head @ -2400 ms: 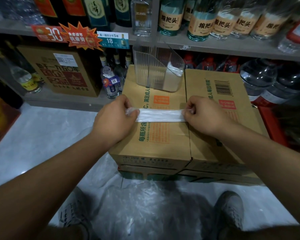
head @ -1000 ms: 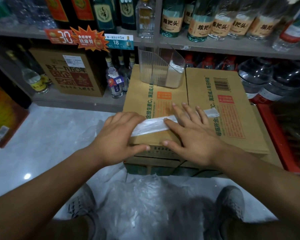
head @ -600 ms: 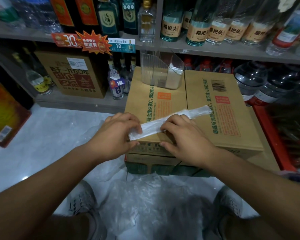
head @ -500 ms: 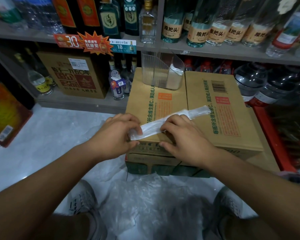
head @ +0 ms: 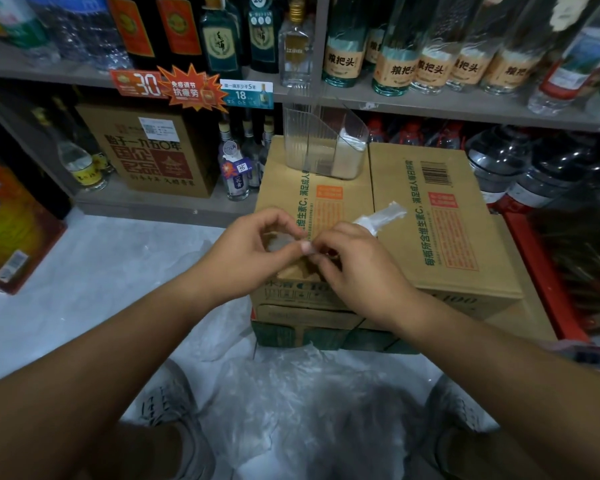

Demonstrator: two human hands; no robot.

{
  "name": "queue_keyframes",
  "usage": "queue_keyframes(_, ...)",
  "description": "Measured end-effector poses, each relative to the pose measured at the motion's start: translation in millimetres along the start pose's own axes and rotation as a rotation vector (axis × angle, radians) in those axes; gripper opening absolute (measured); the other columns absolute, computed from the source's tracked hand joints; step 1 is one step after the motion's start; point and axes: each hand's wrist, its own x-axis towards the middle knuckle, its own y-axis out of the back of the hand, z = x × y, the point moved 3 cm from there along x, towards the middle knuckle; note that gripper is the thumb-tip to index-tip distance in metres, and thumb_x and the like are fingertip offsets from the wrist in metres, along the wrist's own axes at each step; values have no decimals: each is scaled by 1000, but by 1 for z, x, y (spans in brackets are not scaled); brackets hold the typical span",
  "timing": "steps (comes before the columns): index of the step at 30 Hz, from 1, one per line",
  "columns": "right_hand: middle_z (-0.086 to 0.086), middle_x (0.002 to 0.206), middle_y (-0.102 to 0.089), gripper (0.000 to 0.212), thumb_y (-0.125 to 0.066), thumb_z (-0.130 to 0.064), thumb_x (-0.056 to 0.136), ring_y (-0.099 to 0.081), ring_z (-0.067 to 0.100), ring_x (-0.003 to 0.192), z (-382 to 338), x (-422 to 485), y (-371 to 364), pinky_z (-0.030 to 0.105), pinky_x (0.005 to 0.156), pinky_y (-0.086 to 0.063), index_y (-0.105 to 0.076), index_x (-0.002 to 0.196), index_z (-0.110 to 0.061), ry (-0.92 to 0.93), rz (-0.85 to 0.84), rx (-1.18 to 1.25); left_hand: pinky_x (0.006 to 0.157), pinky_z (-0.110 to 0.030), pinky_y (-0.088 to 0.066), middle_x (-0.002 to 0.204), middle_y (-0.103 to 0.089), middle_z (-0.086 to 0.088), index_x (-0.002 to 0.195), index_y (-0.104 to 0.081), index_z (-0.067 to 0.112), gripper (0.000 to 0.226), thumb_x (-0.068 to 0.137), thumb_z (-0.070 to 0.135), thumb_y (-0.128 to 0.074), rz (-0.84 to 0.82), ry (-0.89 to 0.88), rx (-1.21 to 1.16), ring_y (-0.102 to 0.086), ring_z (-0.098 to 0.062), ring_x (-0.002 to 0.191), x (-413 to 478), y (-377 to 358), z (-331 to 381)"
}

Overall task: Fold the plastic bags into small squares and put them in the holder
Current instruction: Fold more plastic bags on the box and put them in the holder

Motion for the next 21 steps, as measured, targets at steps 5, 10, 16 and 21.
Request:
queue_keyframes(5,-1,85,-63,8,-63,-21,96,-58,13,78,4,3,4,32,72,-51,-61,89,-19,-251,48,397,97,-49,-52,96,-75,5,109,-56,35,55,67,33,-92,-98,84,-189,-69,-16,99,13,-6,-9)
queue_keyframes(10,16,102,-72,13,-56,-10,99,-72,32,92,12,4,1,44,78,-62,-63,110,-8,-543,70,913,87,-45,-50,96,-70,-7,117,-58,10,48,79,15,-86,-121,88,-13,-62,-18,90,24,-19,-18)
queue_keyframes(16,23,102,-71,20,-53,-4,98,-74,30,87,27,8,15,47,74,-63,-59,117,-1,-709,89,1192,93,-50,-51,93,-65,0,104,-64,29,44,72,57,-74,-134,65,207,-62,-24,94,32,-28,-30)
queue_keyframes(21,8,75,-69,11,-63,-19,99,-63,19,60,53,27,36,33,57,-54,-62,93,-10,-613,161,736,83,-40,-46,83,-61,13,96,-57,34,39,74,65,-66,-140,79,371,-58,-9,79,41,-30,-30)
